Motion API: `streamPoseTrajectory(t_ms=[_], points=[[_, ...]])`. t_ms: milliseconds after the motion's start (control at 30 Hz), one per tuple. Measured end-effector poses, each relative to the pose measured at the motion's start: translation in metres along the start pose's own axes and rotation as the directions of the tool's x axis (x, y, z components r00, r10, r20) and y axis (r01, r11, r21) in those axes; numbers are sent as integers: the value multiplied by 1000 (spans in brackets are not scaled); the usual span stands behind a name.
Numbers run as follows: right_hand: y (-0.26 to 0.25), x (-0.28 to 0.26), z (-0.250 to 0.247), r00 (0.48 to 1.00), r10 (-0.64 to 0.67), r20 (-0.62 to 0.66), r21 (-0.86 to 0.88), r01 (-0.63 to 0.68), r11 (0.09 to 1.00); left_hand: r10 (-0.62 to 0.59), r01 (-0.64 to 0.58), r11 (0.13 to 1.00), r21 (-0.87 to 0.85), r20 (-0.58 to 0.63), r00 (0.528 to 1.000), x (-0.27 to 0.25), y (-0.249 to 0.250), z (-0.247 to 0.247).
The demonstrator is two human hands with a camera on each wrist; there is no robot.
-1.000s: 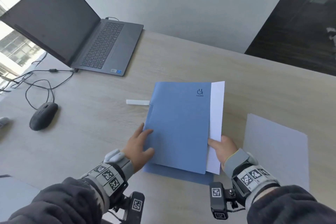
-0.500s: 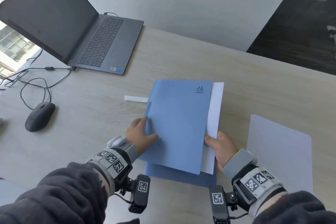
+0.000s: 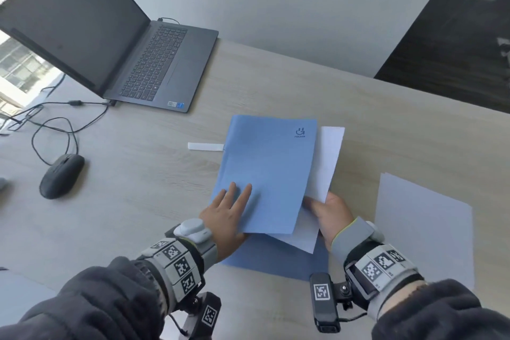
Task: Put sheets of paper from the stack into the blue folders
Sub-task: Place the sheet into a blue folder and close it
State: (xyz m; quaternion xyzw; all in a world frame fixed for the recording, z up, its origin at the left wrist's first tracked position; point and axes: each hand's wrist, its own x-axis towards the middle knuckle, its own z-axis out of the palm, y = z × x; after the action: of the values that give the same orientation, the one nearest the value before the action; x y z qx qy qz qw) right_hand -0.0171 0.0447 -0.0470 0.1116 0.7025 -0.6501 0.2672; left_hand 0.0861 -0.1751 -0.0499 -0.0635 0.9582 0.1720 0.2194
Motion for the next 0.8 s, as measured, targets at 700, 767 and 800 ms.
streamPoseTrajectory(t_ms=[700, 767, 800], points=[[-6, 8, 37, 1000, 15, -20, -307, -21, 951, -546, 313, 516, -797, -25, 838, -43, -47, -28], [-5, 9, 40, 1000, 21, -17, -319, -25, 948, -549, 327, 503, -800, -3, 836, -46, -43, -33], [-5, 9, 41, 1000, 23, -15, -325, -27, 945, -554, 343, 502, -794, 9, 833, -47, -42, -34]])
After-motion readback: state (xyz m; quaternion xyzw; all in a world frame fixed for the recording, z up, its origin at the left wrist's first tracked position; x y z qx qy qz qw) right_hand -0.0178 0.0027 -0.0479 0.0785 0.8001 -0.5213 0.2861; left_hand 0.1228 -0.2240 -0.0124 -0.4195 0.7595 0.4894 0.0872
